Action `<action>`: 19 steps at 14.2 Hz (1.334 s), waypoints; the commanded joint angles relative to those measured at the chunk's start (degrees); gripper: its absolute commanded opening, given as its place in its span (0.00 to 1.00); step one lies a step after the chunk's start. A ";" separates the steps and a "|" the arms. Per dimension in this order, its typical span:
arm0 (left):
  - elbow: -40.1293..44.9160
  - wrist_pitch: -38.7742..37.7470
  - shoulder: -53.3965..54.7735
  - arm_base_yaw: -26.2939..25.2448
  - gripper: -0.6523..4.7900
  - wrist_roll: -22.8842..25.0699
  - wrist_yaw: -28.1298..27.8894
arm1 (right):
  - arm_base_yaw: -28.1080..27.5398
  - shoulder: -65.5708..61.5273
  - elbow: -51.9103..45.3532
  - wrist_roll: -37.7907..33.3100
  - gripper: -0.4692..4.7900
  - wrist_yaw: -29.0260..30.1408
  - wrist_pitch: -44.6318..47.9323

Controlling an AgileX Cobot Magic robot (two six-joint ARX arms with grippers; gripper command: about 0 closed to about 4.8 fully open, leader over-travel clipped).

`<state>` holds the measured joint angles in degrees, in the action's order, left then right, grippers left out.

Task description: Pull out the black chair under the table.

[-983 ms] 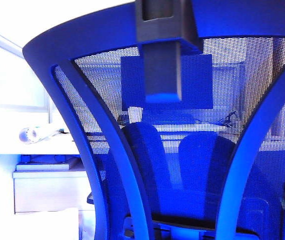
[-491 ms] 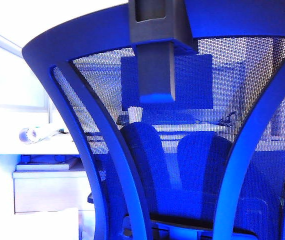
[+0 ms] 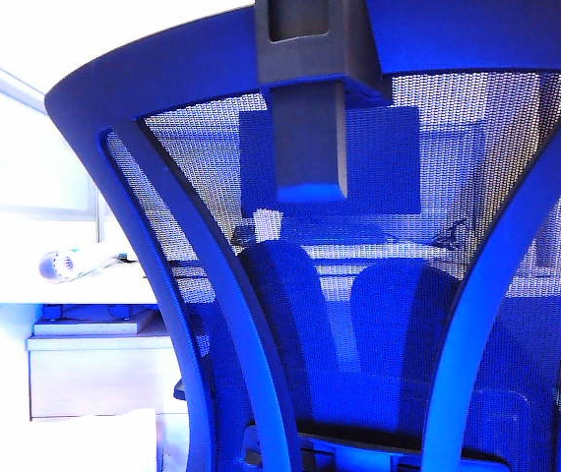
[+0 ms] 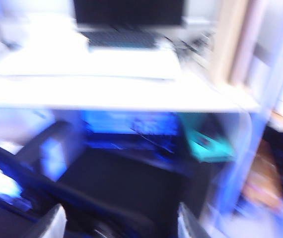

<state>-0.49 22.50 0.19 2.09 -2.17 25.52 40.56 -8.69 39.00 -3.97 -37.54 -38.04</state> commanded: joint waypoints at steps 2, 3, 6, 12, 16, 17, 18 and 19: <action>-0.07 0.70 0.02 -0.07 0.12 0.15 0.26 | -1.16 6.21 -1.73 -6.82 0.64 -3.08 -9.77; -0.07 0.68 0.02 -0.07 0.12 0.09 0.44 | -1.16 6.71 -1.86 -6.84 0.59 -2.86 -9.66; -0.07 0.66 0.02 -0.09 0.12 0.02 0.46 | -0.94 7.72 -1.88 -7.23 0.56 -4.96 -9.79; -0.02 -0.15 0.02 -0.07 0.12 0.00 4.11 | -1.20 -5.90 -12.70 2.16 0.46 13.05 23.17; -0.02 -0.13 0.02 -0.09 0.12 0.00 4.11 | -18.58 -12.79 -13.84 5.95 0.46 22.40 27.65; -0.02 -0.13 0.02 -0.09 0.12 -0.02 4.22 | -26.40 -11.41 -13.86 5.88 0.46 28.48 27.78; -0.02 -0.13 0.02 -0.09 0.12 0.00 4.17 | -34.91 -10.58 -13.90 5.57 0.38 36.79 27.26; -0.02 -0.15 0.02 -0.07 0.12 0.00 4.17 | -42.84 -10.47 -13.90 4.96 0.37 45.09 26.18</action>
<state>-0.49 21.80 0.19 2.09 -2.22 29.41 1.39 -19.14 25.21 1.06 -0.03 -9.96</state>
